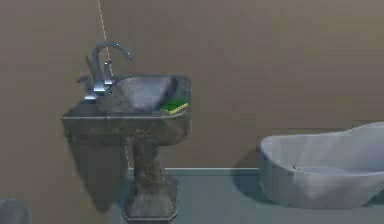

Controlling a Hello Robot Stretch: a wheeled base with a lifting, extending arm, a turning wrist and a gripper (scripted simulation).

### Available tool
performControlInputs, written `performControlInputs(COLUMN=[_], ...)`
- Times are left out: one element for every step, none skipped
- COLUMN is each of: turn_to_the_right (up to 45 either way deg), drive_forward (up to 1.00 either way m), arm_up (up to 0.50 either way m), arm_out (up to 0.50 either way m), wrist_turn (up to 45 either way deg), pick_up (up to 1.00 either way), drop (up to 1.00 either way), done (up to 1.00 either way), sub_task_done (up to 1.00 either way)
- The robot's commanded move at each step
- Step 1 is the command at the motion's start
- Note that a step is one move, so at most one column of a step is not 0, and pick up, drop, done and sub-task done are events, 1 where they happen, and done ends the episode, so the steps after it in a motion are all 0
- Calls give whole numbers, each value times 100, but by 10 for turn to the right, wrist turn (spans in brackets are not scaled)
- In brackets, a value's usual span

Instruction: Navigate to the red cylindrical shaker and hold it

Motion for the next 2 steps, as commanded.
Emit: performControlInputs(turn_to_the_right=[450,240], drive_forward=[0,0], arm_up=[0,0], arm_out=[0,0], wrist_turn=[0,0], pick_up=[0,0], drop=[0,0], done=[0,0], sub_task_done=[0,0])
